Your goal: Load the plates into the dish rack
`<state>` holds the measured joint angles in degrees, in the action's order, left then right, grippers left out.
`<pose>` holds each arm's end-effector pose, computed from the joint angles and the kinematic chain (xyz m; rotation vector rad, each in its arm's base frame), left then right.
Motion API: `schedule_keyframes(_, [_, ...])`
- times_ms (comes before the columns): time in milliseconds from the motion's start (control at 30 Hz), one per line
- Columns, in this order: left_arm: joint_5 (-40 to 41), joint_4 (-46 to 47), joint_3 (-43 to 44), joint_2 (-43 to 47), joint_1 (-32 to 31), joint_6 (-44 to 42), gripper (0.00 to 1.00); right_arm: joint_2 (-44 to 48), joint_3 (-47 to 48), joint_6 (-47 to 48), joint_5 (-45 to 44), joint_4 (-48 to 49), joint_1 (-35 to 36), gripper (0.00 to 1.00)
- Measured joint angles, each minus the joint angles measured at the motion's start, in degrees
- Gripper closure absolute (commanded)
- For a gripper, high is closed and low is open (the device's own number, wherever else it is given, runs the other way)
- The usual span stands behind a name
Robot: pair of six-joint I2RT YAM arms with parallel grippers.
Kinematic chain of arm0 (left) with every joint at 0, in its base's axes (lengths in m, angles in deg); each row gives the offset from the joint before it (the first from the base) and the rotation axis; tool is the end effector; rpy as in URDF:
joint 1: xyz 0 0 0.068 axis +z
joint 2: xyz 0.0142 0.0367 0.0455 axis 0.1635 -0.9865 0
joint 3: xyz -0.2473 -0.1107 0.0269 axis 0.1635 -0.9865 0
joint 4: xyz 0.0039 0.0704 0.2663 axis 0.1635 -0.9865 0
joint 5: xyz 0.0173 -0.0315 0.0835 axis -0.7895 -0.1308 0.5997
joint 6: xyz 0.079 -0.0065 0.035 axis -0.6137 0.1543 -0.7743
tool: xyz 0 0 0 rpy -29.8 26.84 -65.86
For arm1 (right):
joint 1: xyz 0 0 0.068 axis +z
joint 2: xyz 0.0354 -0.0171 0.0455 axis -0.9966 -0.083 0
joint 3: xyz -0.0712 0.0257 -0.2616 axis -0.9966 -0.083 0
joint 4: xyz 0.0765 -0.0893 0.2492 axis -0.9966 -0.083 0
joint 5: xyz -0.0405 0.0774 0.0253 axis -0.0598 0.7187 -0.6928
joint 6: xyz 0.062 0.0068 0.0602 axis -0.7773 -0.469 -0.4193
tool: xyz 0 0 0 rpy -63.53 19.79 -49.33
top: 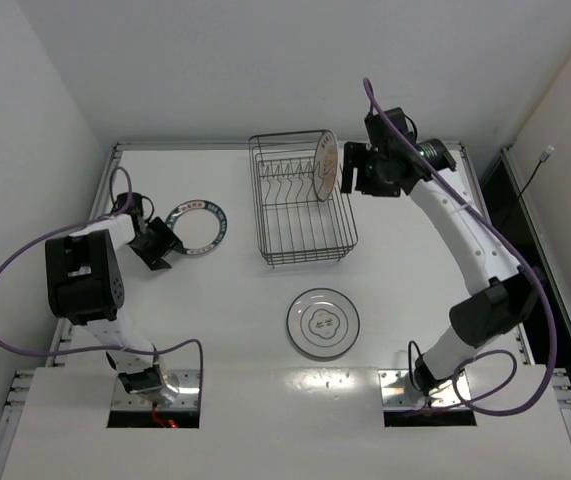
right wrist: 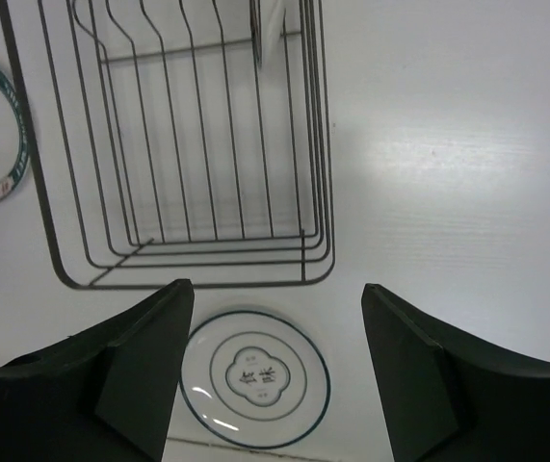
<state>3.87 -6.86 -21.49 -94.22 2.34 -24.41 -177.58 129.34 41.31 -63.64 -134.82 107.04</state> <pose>0.3474 0.0577 0.1038 -1.1549 2.5643 -0.3764 0.3644 0.1325 0.3577 0.2527 2.4137 0.2209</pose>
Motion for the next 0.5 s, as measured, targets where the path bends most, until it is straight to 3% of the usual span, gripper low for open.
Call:
schedule_keyframes(167, [-6.9, 5.7, -2.0, -0.6, 3.3, 3.3, 0.48, 3.4, -8.6, 0.2, 2.5, -0.1, -1.0, 0.32])
schedule_keyframes(333, [-12.9, 12.0, -2.9, -2.4, 4.8, 7.4, 0.48, 5.0, -9.1, 0.2, 3.5, -0.6, -1.5, 0.32])
schedule_keyframes(433, [-15.5, 15.7, -2.9, -3.9, 4.9, 9.4, 0.54, 6.3, -9.0, 0.2, 3.5, -1.2, -1.5, 0.32])
schedule_keyframes(500, [-16.7, 17.6, -2.9, -4.9, 4.9, 10.5, 0.65, 6.8, -8.7, 0.3, 3.5, -1.9, -1.8, 0.32])
